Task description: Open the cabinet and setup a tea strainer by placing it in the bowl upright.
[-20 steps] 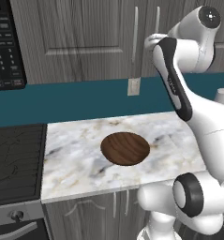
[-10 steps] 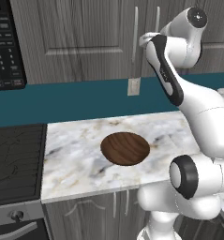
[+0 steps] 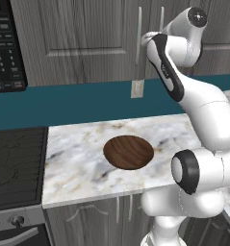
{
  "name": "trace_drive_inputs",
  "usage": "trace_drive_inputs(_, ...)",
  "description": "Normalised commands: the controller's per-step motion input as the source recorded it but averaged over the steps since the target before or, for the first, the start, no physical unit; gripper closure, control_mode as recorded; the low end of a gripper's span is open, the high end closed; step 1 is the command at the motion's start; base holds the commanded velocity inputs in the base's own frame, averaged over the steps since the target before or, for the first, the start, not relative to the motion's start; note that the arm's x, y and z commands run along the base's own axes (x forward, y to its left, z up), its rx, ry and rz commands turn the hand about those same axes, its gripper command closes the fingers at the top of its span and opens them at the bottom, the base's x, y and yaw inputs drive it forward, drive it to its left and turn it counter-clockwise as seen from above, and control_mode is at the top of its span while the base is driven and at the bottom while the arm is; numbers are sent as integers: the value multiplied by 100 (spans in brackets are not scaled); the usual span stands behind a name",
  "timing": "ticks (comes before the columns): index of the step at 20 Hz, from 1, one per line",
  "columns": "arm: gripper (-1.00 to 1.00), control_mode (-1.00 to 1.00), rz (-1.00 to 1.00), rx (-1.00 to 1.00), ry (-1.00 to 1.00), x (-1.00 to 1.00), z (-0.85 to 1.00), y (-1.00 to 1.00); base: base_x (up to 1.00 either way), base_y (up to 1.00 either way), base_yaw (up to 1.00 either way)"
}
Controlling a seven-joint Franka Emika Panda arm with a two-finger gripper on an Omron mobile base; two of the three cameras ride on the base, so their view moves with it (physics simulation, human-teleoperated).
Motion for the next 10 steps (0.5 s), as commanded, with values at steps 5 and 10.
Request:
trace_drive_inputs(5, -100, -100, 0, 0, -11, 19, -11, 0, 0, 0, 0)
trace_drive_inputs(10, 100, -100, 0, 0, -2, 8, 0, 0, 0, 0, 0)
